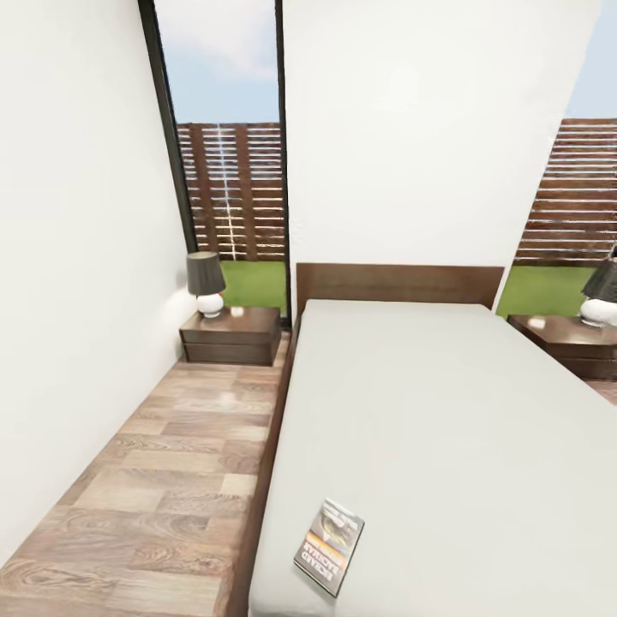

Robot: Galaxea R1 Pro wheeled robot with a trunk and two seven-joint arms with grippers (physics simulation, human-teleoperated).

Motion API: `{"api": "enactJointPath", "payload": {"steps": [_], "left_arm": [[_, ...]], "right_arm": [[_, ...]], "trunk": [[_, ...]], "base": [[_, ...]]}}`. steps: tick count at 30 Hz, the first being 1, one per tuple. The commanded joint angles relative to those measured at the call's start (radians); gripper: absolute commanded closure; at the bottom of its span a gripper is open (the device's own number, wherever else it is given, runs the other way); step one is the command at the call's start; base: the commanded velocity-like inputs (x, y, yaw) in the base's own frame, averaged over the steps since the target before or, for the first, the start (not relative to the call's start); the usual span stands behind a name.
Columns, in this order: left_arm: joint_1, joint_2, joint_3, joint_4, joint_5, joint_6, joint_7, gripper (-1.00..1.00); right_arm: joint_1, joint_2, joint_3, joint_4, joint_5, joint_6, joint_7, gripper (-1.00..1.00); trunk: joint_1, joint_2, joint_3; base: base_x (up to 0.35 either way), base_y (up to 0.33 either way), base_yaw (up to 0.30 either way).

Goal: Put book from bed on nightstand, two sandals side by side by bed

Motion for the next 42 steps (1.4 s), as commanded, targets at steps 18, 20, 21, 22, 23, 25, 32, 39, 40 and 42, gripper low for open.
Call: {"api": "enactJointPath", "payload": {"steps": [18,20,21,22,23,25,32,39,40,42], "left_arm": [[0.0,0.001,-0.007,-0.001,0.011,0.002,-0.003,-1.0],[0.0,0.001,-0.008,-0.001,0.011,0.002,-0.002,-1.0],[0.0,0.001,-0.007,-0.001,0.011,0.002,-0.002,-1.0],[0.0,0.001,-0.007,-0.001,0.011,0.002,-0.002,-1.0],[0.0,0.001,-0.007,-0.001,0.011,0.002,-0.002,-1.0],[0.0,0.001,-0.008,-0.001,0.011,0.002,-0.002,-1.0],[0.0,0.001,-0.007,-0.001,0.01,0.002,-0.002,-1.0],[0.0,0.001,-0.008,-0.001,0.01,0.002,-0.002,-1.0],[0.0,0.001,-0.008,-0.001,0.01,0.002,-0.001,-1.0],[0.0,0.001,-0.008,-0.001,0.01,0.002,-0.002,-1.0]], "right_arm": [[-0.002,0.001,-0.007,0.002,0.001,-0.005,0.003,-1.0],[-0.002,0.001,-0.007,0.002,0.002,-0.005,0.003,-1.0],[-0.002,0.001,-0.008,0.002,0.002,-0.005,0.003,-1.0],[-0.002,0.0,-0.008,0.002,0.002,-0.005,0.003,-1.0],[-0.002,0.0,-0.008,0.002,0.002,-0.005,0.003,-1.0],[-0.002,0.0,-0.008,0.003,0.002,-0.005,0.003,-1.0],[-0.002,0.001,-0.008,0.004,0.001,-0.005,0.003,-1.0],[-0.002,0.0,-0.008,0.004,0.001,-0.005,0.003,-1.0],[-0.002,0.0,-0.008,0.004,0.001,-0.005,0.003,-1.0],[-0.002,0.0,-0.008,0.004,0.002,-0.005,0.003,-1.0]], "trunk": [[0.0,-0.001,-0.001],[0.0,-0.001,-0.001],[0.0,-0.001,-0.001],[0.0,-0.001,-0.001],[0.0,-0.001,-0.001],[0.0,-0.001,-0.001],[0.0,-0.001,-0.001],[0.0,-0.001,-0.001],[0.0,-0.001,-0.001],[0.0,-0.001,-0.001]], "base": [[0.144,0.0,-0.055],[0.064,0.0,-0.004],[0.046,0.0,-0.003],[0.037,0.0,-0.002],[0.029,0.0,-0.002],[0.021,0.0,-0.001],[0.009,0.0,-0.001],[0.01,0.0,0.0],[0.053,0.0,0.0],[0.083,0.0,0.0]]}}
